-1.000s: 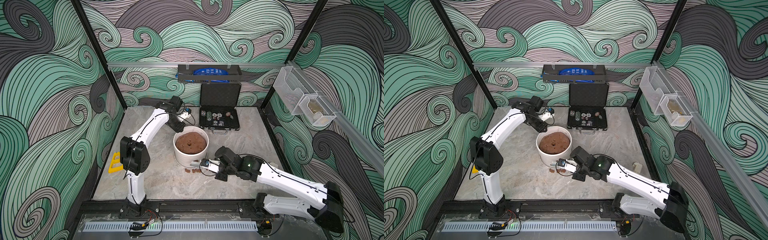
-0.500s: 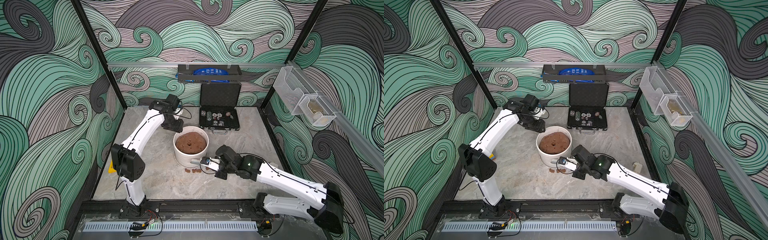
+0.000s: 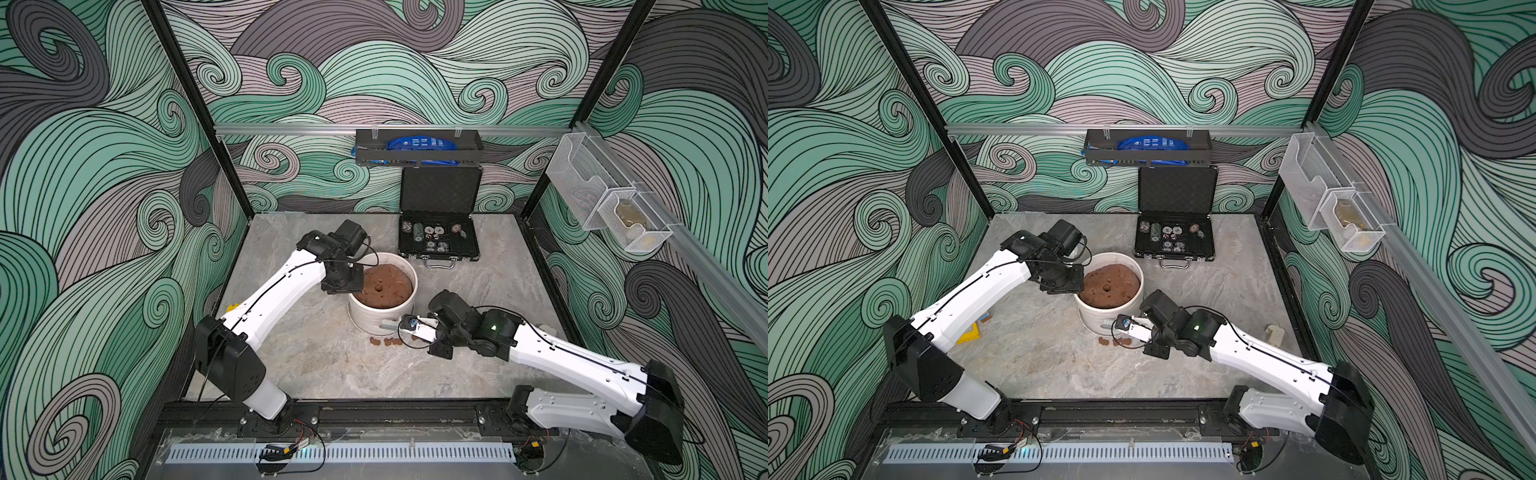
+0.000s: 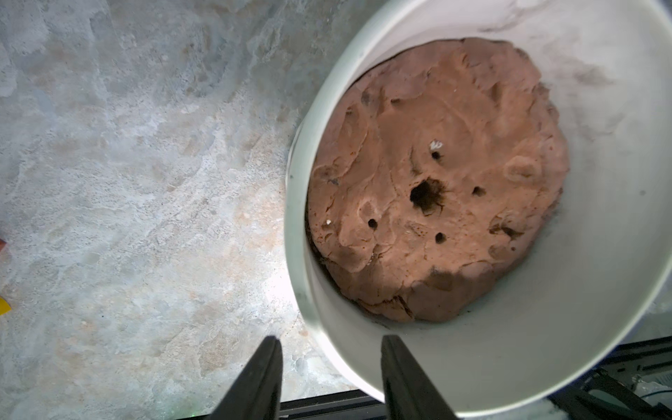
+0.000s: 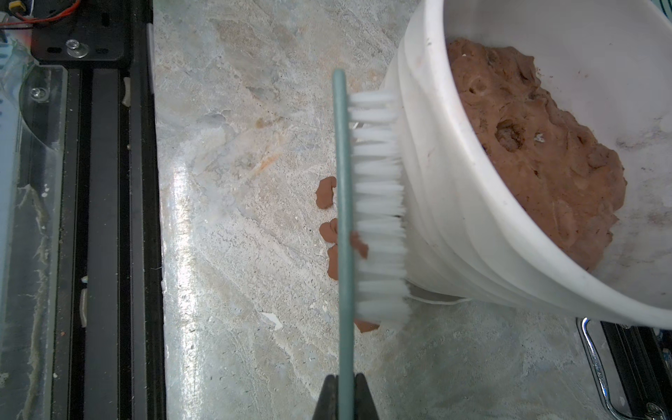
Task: Scrub the dried mud off the ceramic pot
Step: Rotate the pot at the center of the board.
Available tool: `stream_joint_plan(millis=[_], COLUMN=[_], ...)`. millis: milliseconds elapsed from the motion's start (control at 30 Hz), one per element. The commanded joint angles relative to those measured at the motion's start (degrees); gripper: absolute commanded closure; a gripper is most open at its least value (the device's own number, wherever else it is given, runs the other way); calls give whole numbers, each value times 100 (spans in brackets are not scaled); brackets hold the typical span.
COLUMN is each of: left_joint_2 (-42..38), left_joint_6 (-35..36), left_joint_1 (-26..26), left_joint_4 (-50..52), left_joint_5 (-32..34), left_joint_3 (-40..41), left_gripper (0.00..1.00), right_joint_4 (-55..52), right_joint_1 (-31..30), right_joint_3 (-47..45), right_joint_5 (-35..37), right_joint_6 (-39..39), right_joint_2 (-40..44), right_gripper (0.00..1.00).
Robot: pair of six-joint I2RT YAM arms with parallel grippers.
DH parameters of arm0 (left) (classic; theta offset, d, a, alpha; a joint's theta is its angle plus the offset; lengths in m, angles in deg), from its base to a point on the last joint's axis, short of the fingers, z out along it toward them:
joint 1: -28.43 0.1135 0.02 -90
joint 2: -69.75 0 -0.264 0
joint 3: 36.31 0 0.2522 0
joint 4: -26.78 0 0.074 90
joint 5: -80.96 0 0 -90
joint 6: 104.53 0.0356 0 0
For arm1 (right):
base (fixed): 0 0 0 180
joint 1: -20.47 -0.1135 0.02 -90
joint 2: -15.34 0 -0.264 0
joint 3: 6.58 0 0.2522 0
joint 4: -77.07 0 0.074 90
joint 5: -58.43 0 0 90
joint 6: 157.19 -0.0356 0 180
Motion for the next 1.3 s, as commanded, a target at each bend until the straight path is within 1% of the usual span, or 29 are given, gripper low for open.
stream_joint_plan(millis=[0, 100, 267, 400, 533, 667, 767, 833, 1000, 1100, 1267], left_joint_2=[143, 257, 414, 551, 661, 741, 808, 906, 1074, 1143, 1259], left_joint_6=[-379, -397, -324, -282, -169, -42, 80, 155, 348, 439, 499], left_joint_1=[-103, -127, -131, -126, -128, -124, -123, -126, -113, -99, -88], left_joint_4=[-85, -63, -148, -90, -96, -120, -152, -109, -14, 23, 48], left_joint_5=[316, 455, 485, 562, 599, 610, 599, 598, 677, 704, 703], left_joint_3=[48, 51, 51, -14, -69, -146, -182, -253, -405, -515, -604], left_gripper=[55, 58, 63, 71, 72, 77, 88, 93, 94, 94, 94], right_joint_4=[90, 111, 175, 225, 296, 387, 502, 559, 754, 802, 809], right_joint_1=[28, 28, 28, 45, 98, 119, 174, 214, 273, 274, 166], right_joint_3=[46, 10, -54, -153, -183, -246, -134, -66, -136, -140, -51], right_joint_5=[-117, -114, -110, 86, 91, 246, 259, 222, 215, 267, 122], right_joint_6=[18, 14, 14, -51, -115, -166, -188, -161, -193, -344, -637], right_joint_2=[28, 62, 47, -23, -68, -233, -441, -572, -737, -861, -1023], right_gripper=[100, 100, 100, 100, 100, 100, 100, 100, 100, 100, 100])
